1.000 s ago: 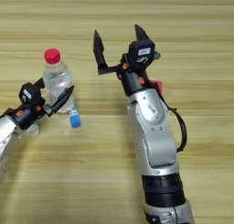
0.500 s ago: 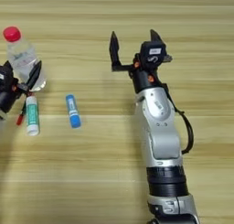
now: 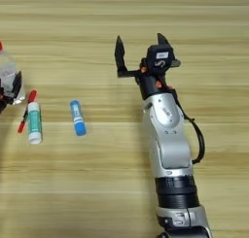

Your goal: Move the objects on the table

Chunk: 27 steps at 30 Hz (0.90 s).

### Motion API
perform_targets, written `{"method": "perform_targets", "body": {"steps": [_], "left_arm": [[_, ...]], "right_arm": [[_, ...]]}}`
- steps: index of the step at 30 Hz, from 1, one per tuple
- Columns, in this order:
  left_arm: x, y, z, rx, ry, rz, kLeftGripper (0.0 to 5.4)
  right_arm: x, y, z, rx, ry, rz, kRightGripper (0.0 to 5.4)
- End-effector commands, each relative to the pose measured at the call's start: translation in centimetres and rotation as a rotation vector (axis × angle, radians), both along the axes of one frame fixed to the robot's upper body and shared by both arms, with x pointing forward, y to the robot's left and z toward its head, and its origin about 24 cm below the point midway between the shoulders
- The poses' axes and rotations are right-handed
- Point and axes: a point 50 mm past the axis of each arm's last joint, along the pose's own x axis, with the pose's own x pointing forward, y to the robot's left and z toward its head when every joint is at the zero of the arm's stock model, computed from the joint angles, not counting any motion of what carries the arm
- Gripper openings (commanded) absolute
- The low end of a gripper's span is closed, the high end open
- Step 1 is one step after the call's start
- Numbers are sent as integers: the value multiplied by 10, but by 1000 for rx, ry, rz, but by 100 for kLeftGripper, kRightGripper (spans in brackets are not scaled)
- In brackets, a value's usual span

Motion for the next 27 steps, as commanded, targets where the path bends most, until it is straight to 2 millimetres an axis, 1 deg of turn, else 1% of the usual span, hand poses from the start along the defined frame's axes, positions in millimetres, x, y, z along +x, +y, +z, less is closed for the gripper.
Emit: {"method": "perform_targets", "body": {"steps": [1,9,16,21,27], "left_arm": [[9,5,14,42,-44,32,314],[10,12,13,37,-42,76,314],[11,17,6,0,-15,106,314],[12,18,-3,-38,24,129,314],[12,19,-8,-67,41,137,313]], "right_arm": [[1,2,2,-13,-9,10,540],[1,3,1,-18,-4,15,540],[1,4,1,-20,-4,20,540],[1,5,1,-21,-4,24,540],[1,6,2,-22,-5,28,540]]}}
